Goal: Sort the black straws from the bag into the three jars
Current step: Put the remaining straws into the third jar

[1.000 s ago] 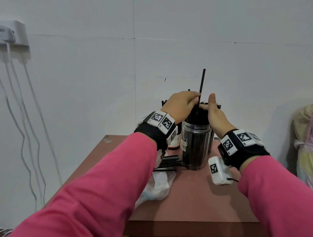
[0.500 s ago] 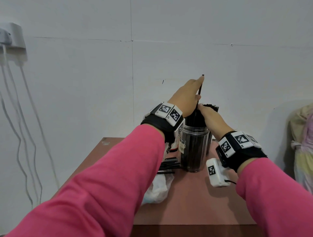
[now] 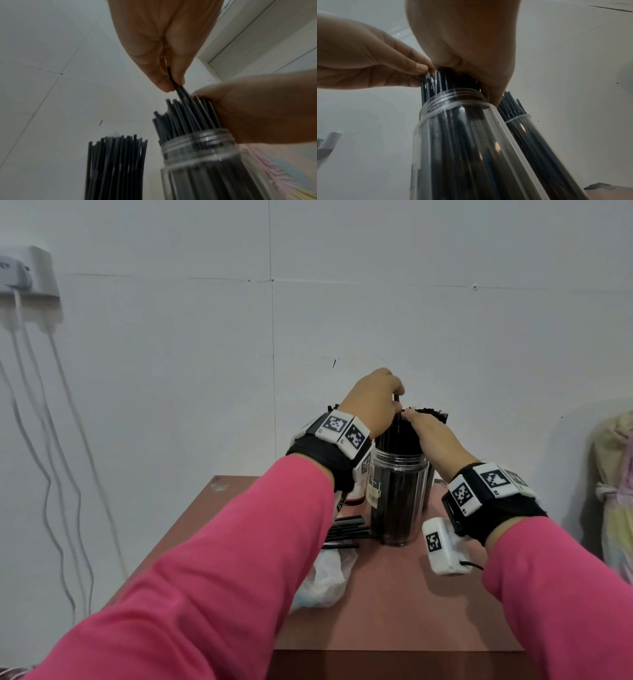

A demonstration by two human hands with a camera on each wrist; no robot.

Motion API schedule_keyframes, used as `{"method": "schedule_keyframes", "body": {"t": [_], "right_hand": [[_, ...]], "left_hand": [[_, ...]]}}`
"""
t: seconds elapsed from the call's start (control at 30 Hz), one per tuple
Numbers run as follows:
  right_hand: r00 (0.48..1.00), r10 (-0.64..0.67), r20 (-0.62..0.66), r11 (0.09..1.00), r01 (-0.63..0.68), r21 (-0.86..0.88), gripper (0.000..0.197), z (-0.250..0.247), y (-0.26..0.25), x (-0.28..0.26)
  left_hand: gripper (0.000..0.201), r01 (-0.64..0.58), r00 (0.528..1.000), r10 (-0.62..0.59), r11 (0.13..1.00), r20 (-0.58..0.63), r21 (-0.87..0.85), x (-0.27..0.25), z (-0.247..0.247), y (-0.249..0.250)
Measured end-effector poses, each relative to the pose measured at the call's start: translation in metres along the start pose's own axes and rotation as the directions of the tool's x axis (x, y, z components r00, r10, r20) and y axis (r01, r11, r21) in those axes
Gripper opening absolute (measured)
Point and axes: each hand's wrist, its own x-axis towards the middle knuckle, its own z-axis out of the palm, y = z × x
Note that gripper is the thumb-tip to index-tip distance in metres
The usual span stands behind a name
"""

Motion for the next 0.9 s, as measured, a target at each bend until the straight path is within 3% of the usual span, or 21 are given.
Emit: {"method": "schedule_keyframes", "body": {"t": [0.17,0.27,0.33,0.4,0.53,0.73,0.8,0.9], "right_hand": [[0.999,-0.026,0.018,0.999,0.026,0.032,0.030,0.000,-0.001,0.000],[0.999,-0.027,-0.024,0.999,0.028,0.046,0.028,0.001,-0.002,-0.003],[1.000,-0.015,-0.025,0.999,0.016,0.046,0.029,0.001,-0.001,-0.003],[1.000,-0.018,-0.026,0.999,0.019,0.042,0.032,0.001,-0.001,-0.002],[0.998,-0.065,0.003,0.998,0.065,-0.024,0.035,0.000,-0.001,0.000],[0.994,-0.103,0.041,0.991,0.106,-0.083,0.039,0.000,-0.006,-0.005],[0.996,-0.083,0.043,0.991,0.087,-0.099,0.035,-0.001,-0.007,-0.005],[0.997,-0.063,0.047,0.996,0.065,-0.061,0.038,-0.001,-0.010,-0.009]], "left_hand": [[0.025,0.061,0.997,-0.057,0.996,0.049,-0.069,-0.016,0.003,-0.008],[0.021,0.077,0.988,-0.116,0.946,-0.106,-0.315,-0.015,-0.002,-0.001],[0.020,0.080,0.978,-0.143,0.932,-0.154,-0.354,-0.012,-0.006,0.005],[0.018,0.082,0.987,-0.120,0.950,-0.111,-0.301,-0.010,-0.007,0.009],[0.023,0.071,0.994,-0.074,0.997,0.085,0.035,-0.015,0.009,0.003],[0.031,-0.045,0.985,0.005,0.973,0.172,0.228,-0.023,0.004,0.004],[0.033,-0.057,0.973,-0.006,0.963,0.229,0.264,-0.027,-0.001,0.007],[0.050,0.024,0.949,-0.069,0.989,0.309,0.147,-0.039,-0.008,-0.001]]}}
